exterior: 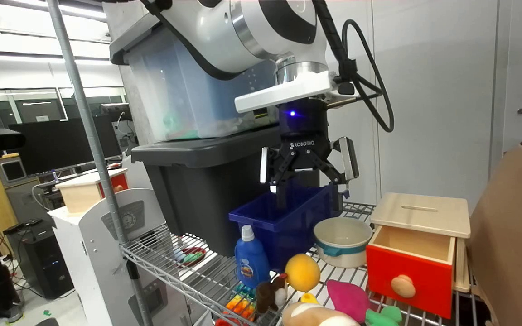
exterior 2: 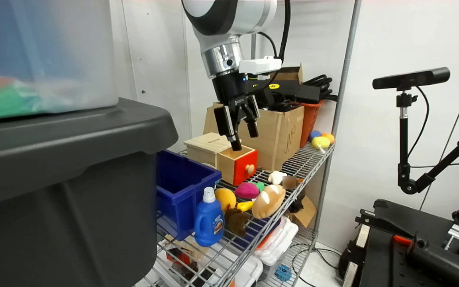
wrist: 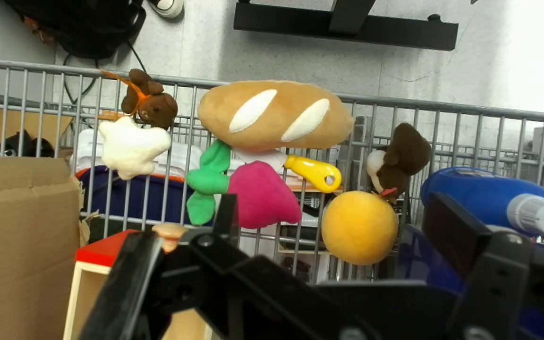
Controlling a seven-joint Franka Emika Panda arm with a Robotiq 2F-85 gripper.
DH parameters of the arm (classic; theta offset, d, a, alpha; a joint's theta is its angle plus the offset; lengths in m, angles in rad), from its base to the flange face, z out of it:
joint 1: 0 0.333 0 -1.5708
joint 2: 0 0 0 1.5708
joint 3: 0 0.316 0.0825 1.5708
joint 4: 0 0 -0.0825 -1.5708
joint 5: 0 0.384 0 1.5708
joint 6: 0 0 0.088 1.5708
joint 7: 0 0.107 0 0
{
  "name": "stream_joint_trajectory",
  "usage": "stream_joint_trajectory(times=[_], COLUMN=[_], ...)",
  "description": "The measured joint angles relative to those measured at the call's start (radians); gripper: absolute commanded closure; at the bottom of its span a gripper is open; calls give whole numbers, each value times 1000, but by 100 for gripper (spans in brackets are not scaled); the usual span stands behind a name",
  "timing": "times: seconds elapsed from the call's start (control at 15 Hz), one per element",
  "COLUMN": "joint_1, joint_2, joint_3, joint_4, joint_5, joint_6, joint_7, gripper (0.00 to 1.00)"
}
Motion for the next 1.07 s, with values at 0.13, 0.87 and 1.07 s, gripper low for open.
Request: stream_joint_trajectory(times=[0.13,0.87,1.07], joint_1=[0,11,23], joint_2=[0,0,0], joint_3=[0,2,3], joint_4=[-2,-7,-12], joint_5=[0,0,0], joint_6=[0,0,0], joint_7=[0,0,7], gripper=[0,0,0])
